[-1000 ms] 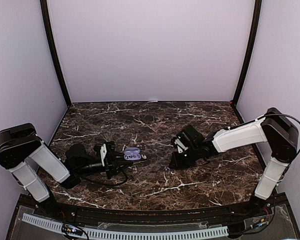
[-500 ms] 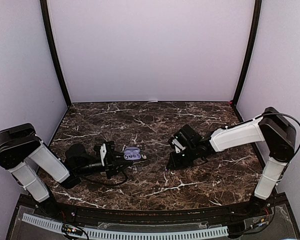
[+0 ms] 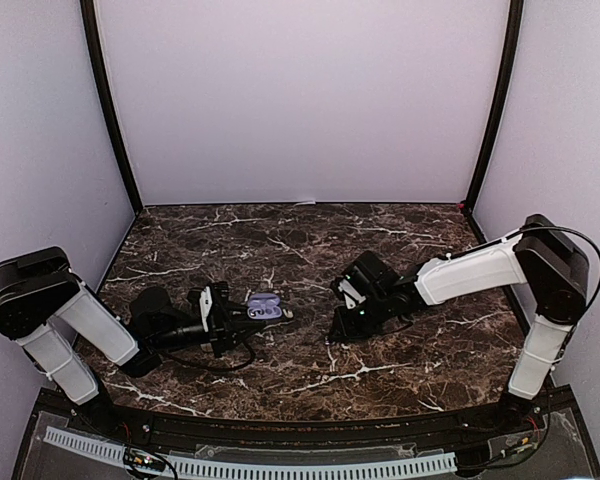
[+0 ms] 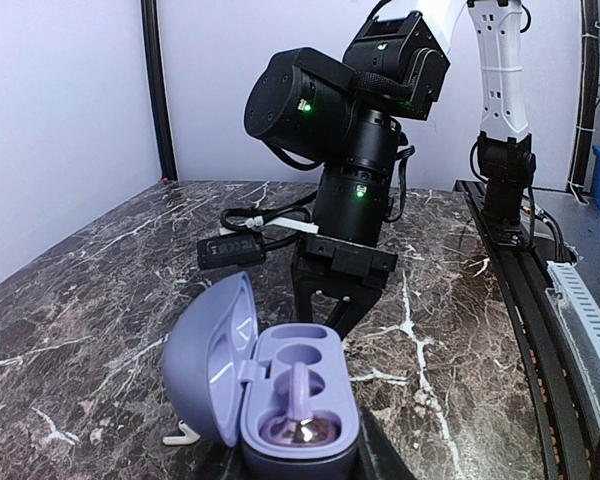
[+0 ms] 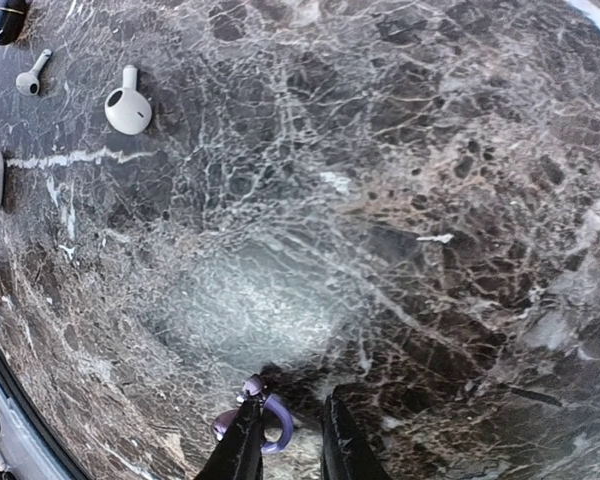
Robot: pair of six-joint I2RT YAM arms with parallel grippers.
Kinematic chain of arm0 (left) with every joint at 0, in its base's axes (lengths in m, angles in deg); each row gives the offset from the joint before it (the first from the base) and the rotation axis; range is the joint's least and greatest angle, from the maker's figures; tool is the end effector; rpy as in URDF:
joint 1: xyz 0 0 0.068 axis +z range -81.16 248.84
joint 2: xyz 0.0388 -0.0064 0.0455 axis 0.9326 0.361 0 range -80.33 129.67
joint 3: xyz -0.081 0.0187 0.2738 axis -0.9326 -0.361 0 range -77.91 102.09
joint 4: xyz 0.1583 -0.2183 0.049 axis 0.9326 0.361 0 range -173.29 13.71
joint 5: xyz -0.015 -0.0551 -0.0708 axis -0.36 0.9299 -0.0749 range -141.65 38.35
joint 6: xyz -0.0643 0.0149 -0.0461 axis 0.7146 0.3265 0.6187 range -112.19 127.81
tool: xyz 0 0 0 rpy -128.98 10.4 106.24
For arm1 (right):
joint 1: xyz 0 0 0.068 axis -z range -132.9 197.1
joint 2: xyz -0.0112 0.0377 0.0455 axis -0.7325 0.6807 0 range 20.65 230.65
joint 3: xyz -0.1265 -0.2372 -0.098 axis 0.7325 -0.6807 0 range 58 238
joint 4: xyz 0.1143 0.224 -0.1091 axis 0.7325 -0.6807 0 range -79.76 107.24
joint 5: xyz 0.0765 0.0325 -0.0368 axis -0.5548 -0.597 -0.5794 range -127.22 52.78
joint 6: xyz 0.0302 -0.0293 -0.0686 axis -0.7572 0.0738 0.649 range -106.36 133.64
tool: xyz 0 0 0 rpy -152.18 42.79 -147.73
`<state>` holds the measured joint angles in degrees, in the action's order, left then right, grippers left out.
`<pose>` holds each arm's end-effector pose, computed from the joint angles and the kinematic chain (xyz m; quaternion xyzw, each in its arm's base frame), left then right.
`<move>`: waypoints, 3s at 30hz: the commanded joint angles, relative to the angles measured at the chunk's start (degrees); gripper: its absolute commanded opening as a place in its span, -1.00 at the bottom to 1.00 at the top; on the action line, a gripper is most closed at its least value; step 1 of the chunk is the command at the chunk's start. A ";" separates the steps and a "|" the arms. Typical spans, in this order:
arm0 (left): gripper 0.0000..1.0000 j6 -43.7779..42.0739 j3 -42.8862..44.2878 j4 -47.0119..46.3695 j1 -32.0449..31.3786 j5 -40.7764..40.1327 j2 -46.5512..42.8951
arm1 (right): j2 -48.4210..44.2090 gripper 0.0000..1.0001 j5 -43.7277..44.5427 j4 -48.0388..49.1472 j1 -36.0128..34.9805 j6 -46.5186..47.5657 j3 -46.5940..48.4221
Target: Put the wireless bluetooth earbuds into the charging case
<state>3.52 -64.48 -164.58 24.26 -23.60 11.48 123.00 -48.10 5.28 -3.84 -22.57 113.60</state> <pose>0.1728 -0.2162 0.1570 0.4364 0.5358 -0.3989 0.6027 0.2256 0.2987 0.1161 -0.1482 0.9474 0.2512 0.1316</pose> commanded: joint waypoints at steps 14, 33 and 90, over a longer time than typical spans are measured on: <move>-0.77 -0.36 -0.77 -0.68 -0.16 0.86 -1.63 | 0.93 -0.61 -5.64 4.67 -0.70 -3.79 -0.92; -0.77 -0.47 -0.77 -0.54 -0.16 0.76 -1.71 | -0.73 -0.85 -9.18 9.69 -0.74 -5.86 -2.40; -0.77 -0.58 -0.77 -0.29 -0.16 1.07 -1.93 | 1.19 -0.50 -1.15 1.93 -5.22 -5.10 1.79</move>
<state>3.50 -64.51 -164.19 24.26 -23.38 11.46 125.12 -49.45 5.58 -8.58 -26.43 116.55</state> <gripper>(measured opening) 0.322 0.250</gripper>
